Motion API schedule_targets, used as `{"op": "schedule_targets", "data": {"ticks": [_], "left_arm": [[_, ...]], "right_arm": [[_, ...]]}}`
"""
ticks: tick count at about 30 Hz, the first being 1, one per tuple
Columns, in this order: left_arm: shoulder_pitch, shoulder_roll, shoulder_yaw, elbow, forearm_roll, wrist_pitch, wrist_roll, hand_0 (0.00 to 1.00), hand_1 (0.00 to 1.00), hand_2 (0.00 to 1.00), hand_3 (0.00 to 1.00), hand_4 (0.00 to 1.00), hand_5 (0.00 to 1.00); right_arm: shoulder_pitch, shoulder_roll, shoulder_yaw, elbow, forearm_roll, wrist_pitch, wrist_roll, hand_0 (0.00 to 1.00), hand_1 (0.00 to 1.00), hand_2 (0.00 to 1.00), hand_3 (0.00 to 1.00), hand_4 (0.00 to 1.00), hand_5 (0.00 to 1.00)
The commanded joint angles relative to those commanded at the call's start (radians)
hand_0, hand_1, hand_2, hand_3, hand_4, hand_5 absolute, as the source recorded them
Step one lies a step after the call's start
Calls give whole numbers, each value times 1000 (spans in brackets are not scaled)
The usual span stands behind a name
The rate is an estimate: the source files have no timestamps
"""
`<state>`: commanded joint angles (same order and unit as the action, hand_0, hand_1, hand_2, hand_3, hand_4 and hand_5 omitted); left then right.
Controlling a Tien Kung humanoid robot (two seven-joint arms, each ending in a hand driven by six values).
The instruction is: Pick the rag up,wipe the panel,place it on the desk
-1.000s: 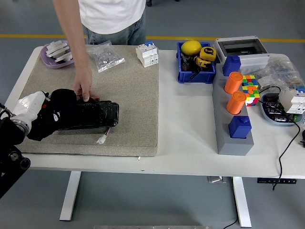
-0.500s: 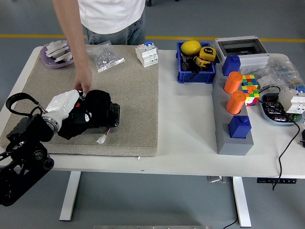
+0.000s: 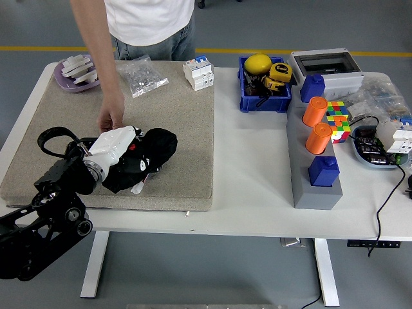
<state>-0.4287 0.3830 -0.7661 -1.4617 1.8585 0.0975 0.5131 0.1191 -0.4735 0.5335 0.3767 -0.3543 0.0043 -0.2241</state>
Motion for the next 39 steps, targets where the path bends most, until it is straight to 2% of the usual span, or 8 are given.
{"op": "schedule_targets", "data": {"ticks": [7, 16, 39], "left_arm": [[5, 1, -3, 2, 3, -1, 5, 206, 127, 533, 538, 390, 2], [31, 27, -32, 11, 7, -1, 8, 207, 128, 534, 539, 400, 2], [131, 97, -232, 74, 59, -8, 24, 206, 128, 533, 544, 419, 2]], "right_arm": [[-1, 2, 0, 0, 1, 0, 0, 744, 588, 639, 614, 998, 627], [-6, 2, 5, 1, -3, -1, 0, 744, 587, 639, 614, 998, 626], [-12, 1, 11, 1, -9, 0, -1, 744, 588, 639, 614, 998, 621]]}}
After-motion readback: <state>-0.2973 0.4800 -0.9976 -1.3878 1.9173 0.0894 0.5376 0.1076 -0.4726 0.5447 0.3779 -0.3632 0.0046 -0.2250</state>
